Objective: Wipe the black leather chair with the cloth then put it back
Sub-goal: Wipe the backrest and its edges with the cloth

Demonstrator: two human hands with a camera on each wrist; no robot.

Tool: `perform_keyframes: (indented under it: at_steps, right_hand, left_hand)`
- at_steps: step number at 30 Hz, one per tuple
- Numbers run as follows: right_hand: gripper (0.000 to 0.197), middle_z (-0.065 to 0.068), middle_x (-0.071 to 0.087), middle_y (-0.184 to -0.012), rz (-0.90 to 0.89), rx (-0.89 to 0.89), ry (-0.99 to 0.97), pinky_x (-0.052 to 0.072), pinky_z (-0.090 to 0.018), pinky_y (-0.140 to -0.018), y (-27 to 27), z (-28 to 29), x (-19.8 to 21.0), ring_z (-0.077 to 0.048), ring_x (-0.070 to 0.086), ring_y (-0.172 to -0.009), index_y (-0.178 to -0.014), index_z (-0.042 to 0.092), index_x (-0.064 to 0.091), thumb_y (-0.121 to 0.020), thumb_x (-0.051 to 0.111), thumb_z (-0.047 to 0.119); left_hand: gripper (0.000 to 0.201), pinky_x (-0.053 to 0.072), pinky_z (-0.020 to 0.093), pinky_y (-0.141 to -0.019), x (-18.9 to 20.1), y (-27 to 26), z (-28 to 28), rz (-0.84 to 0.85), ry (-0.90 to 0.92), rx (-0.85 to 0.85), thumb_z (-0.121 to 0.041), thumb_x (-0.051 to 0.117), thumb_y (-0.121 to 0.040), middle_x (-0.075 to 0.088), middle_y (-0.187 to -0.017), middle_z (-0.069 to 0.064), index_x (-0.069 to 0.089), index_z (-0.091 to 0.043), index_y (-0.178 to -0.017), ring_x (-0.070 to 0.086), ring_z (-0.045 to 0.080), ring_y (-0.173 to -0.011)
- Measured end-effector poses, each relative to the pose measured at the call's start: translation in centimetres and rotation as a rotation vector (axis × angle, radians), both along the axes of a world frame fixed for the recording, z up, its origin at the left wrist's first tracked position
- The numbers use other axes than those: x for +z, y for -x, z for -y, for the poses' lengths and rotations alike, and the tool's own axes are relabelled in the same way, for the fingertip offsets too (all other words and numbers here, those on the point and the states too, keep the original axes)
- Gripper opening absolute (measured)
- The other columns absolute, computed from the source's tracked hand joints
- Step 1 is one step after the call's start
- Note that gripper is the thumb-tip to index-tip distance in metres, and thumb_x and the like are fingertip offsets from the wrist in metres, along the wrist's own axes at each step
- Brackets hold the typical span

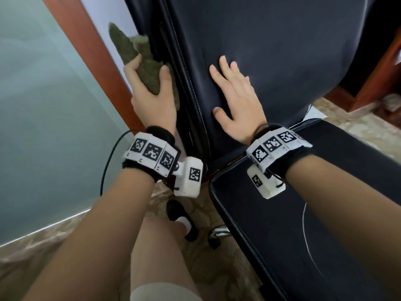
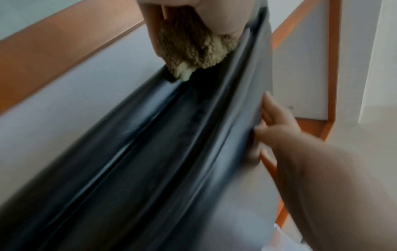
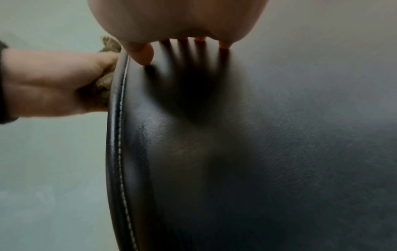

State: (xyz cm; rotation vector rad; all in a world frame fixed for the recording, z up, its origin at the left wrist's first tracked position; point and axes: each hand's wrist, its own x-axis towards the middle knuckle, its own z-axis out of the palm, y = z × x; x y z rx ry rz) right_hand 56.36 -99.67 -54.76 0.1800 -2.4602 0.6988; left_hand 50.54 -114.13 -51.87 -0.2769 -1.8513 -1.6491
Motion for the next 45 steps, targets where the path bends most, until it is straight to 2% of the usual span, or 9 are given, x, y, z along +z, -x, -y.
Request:
perform_keyframes:
  at_steps: [5, 9, 13, 16, 24, 29, 31, 37, 45]
  right_hand:
    - [0.073, -0.006, 0.012, -0.156, -0.006, -0.006, 0.0, 0.005, -0.045, -0.112, 0.0, 0.1, 0.0, -0.029, 0.007, -0.144, -0.147, 0.017, 0.021, -0.08, 0.05, 0.018]
    - [0.072, -0.006, 0.012, -0.156, -0.028, -0.011, 0.004, 0.004, -0.045, -0.112, 0.2, 0.1, -0.3, -0.028, 0.007, -0.143, -0.147, 0.017, 0.021, -0.081, 0.05, 0.019]
    - [0.073, -0.005, 0.012, -0.156, -0.039, -0.015, 0.007, 0.003, -0.043, -0.112, 0.3, 0.0, -0.5, -0.027, 0.007, -0.144, -0.147, 0.019, 0.02, -0.08, 0.05, 0.02]
    - [0.073, -0.005, 0.012, -0.156, -0.044, -0.01, 0.017, 0.002, -0.041, -0.111, 0.4, 0.1, -0.6, -0.027, 0.006, -0.144, -0.147, 0.019, 0.021, -0.08, 0.05, 0.02]
    - [0.075, -0.008, 0.012, -0.156, -0.07, -0.027, 0.03, 0.001, -0.044, -0.11, 0.7, 0.5, -1.0, -0.03, 0.007, -0.143, -0.147, 0.016, 0.021, -0.078, 0.05, 0.016]
    - [0.075, -0.006, 0.009, -0.156, -0.047, -0.049, 0.001, 0.0, -0.043, -0.111, 0.5, 0.6, -0.8, -0.028, 0.004, -0.144, -0.148, 0.017, 0.018, -0.079, 0.05, 0.016]
    - [0.075, -0.006, 0.008, -0.156, -0.037, -0.053, -0.005, 0.001, -0.046, -0.112, 0.4, 0.6, -0.7, -0.028, 0.003, -0.144, -0.148, 0.017, 0.017, -0.079, 0.049, 0.016]
    - [0.075, -0.007, 0.006, -0.157, -0.005, -0.077, 0.005, 0.002, -0.047, -0.112, 0.2, 1.1, -0.6, -0.028, 0.002, -0.144, -0.148, 0.015, 0.016, -0.08, 0.049, 0.014]
    - [0.076, -0.008, 0.005, -0.157, 0.026, -0.072, -0.033, 0.002, -0.045, -0.112, -0.1, 0.7, -0.3, -0.029, 0.002, -0.144, -0.148, 0.014, 0.015, -0.08, 0.05, 0.015]
  left_hand:
    - [0.037, 0.041, 0.006, -0.072, -2.5, 0.1, 1.7, 0.111, 0.133, -0.079, -0.022, 0.062, -0.087, 0.055, -0.085, -0.018, 0.045, -0.004, -0.116, 0.054, -0.016, -0.072]
    - [0.031, 0.039, 0.004, -0.075, 0.5, 0.1, 2.0, -0.009, 0.091, -0.081, -0.014, 0.061, -0.087, 0.051, -0.089, -0.018, 0.047, -0.003, -0.111, 0.052, -0.018, -0.078]
    - [0.032, 0.045, 0.016, -0.08, 4.7, 1.3, 1.2, -0.174, -0.016, -0.091, -0.012, 0.06, -0.086, 0.057, -0.094, 0.001, 0.045, 0.003, -0.11, 0.054, -0.005, -0.083]
    - [0.038, 0.045, 0.013, -0.079, 5.1, 1.8, 0.7, -0.195, -0.015, -0.041, -0.013, 0.059, -0.087, 0.056, -0.093, -0.008, 0.045, 0.008, -0.115, 0.056, -0.007, -0.083]
    - [0.038, 0.038, 0.003, -0.077, -0.6, 0.5, 0.2, 0.003, 0.003, -0.01, -0.014, 0.061, -0.088, 0.053, -0.092, -0.026, 0.045, -0.007, -0.121, 0.055, -0.018, -0.082]
    - [0.041, 0.043, 0.011, -0.071, -6.4, -1.4, 0.5, 0.226, 0.085, -0.033, -0.022, 0.063, -0.087, 0.061, -0.098, -0.003, 0.044, -0.011, -0.122, 0.062, 0.014, -0.088]
    - [0.042, 0.04, 0.007, -0.066, -7.1, -1.5, 0.8, 0.268, 0.11, -0.051, -0.022, 0.064, -0.087, 0.059, -0.095, -0.005, 0.045, -0.01, -0.122, 0.059, 0.012, -0.083]
    - [0.038, 0.036, -0.001, -0.075, -4.0, -1.3, 1.9, 0.15, -0.015, -0.072, -0.018, 0.065, -0.086, 0.054, -0.098, -0.015, 0.048, -0.011, -0.119, 0.052, -0.02, -0.081]
    - [0.042, 0.043, 0.005, -0.07, 2.4, 0.6, 0.5, -0.107, -0.07, -0.091, -0.022, 0.062, -0.088, 0.063, -0.102, -0.005, 0.044, -0.006, -0.123, 0.059, -0.011, -0.085]
